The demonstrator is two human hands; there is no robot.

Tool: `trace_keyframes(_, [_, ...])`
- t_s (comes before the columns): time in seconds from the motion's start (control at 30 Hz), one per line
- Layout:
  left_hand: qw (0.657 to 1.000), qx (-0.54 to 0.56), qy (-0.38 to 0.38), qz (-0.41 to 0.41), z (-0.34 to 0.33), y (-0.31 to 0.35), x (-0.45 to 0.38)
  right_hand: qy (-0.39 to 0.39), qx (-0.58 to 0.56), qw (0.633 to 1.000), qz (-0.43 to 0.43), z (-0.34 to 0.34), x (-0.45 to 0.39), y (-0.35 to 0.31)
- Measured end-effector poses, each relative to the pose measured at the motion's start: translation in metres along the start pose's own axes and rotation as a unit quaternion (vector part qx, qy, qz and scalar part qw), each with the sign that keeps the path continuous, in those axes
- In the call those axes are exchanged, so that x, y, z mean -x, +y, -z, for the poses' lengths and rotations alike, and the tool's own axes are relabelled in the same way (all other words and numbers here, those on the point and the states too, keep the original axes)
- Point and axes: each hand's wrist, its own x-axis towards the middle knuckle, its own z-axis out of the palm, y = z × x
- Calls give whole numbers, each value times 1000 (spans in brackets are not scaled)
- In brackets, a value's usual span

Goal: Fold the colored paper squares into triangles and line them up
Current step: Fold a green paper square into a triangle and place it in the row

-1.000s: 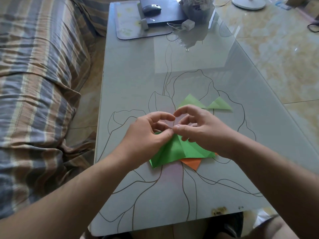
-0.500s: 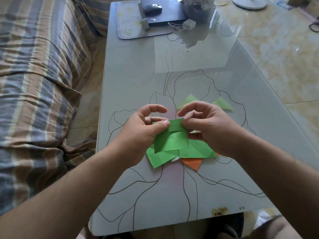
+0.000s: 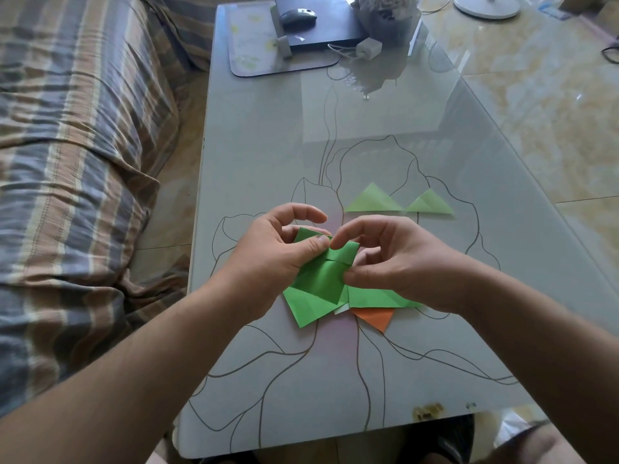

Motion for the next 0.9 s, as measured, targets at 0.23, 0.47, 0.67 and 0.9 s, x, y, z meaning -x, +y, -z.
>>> trace_keyframes(0.23, [1000,-28,3,-13,-1,1,2,64,14,998,-20,1,-2,-2])
trace_keyframes(0.47, [1000,-23,0,-20,-2,4,4,70,43,997,-7,0,-4,2])
trace_keyframes(0.67, [1000,-7,-11,-21,-4,4,5,105,20,994,8,-3,-4,3])
trace_keyframes(0.9, [999,44,-14,-18,-9,2,7,127,-7,991,48,-7,-7,6])
